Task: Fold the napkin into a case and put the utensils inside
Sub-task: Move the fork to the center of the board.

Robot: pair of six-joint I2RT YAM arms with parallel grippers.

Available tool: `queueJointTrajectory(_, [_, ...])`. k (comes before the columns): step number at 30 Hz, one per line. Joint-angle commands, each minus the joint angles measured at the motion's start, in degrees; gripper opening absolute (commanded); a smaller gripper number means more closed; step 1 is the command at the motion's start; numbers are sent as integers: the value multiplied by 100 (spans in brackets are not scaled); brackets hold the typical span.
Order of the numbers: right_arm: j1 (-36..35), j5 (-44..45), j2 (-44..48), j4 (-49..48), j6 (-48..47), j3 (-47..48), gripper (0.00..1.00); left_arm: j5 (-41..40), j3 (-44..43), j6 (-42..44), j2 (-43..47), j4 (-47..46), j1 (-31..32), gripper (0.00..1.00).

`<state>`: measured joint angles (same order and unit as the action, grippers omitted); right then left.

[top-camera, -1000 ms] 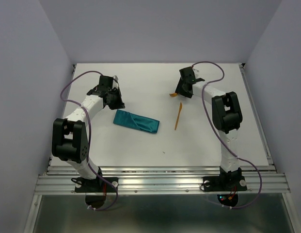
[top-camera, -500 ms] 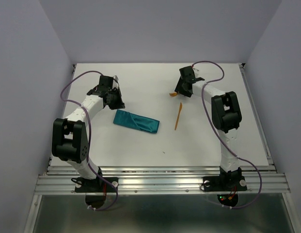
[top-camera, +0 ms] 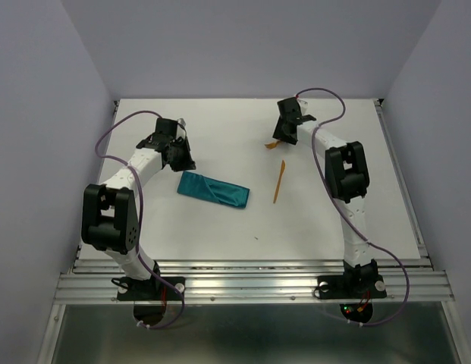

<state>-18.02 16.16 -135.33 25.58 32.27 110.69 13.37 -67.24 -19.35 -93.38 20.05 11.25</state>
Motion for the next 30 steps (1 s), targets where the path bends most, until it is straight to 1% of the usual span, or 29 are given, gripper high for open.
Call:
queueJointTrajectory(1, [-79, 439, -274, 473, -562, 399, 45, 61, -245, 90, -22, 7, 36, 1])
queueJointTrajectory(4, [-131, 502, -433, 684, -801, 689, 38, 52, -237, 99, -22, 16, 36, 1])
queueJointTrajectory(5, [-192, 484, -529, 720, -958, 864, 33, 52, -228, 90, -5, 7, 36, 1])
queueJointTrajectory(7, [-193, 432, -591, 764, -1152, 1015, 26, 35, -193, 90, 22, 7, 36, 1])
queueJointTrajectory(9, [-255, 327, -600, 720, -1319, 1068, 23, 26, -175, 90, 39, 7, 36, 1])
queueJointTrajectory(11, [-316, 28, -565, 597, -1600, 1077, 20, 26, -149, 72, 66, 7, 36, 1])
queueJointTrajectory(15, [-500, -517, -259, 290, -2162, 815, 16, 26, -114, 63, 110, -10, 36, 1])
queueJointTrajectory(17, [-571, -833, -82, 97, -2602, 586, 16, 35, -87, 55, 145, -10, 36, 1])
queueJointTrajectory(21, [-834, -1211, 471, -587, -3462, -301, 17, 61, -26, 37, 198, -45, 36, 1])
queueJointTrajectory(22, [-835, -1316, 716, -711, -3665, -686, 18, 61, -8, 28, 206, -54, 36, 1])
queueJointTrajectory(25, [-835, -1563, 999, -923, -3833, -1058, 22, 70, 18, 19, 250, -54, 36, 1])
queueJointTrajectory(26, [-887, -1894, 1113, -924, -3868, -1189, 24, 70, 27, 19, 259, -54, 36, 1])
queueJointTrajectory(30, [-887, -2284, 1263, -687, -3992, -1366, 27, 78, 45, 2, 303, -54, 44, 1])
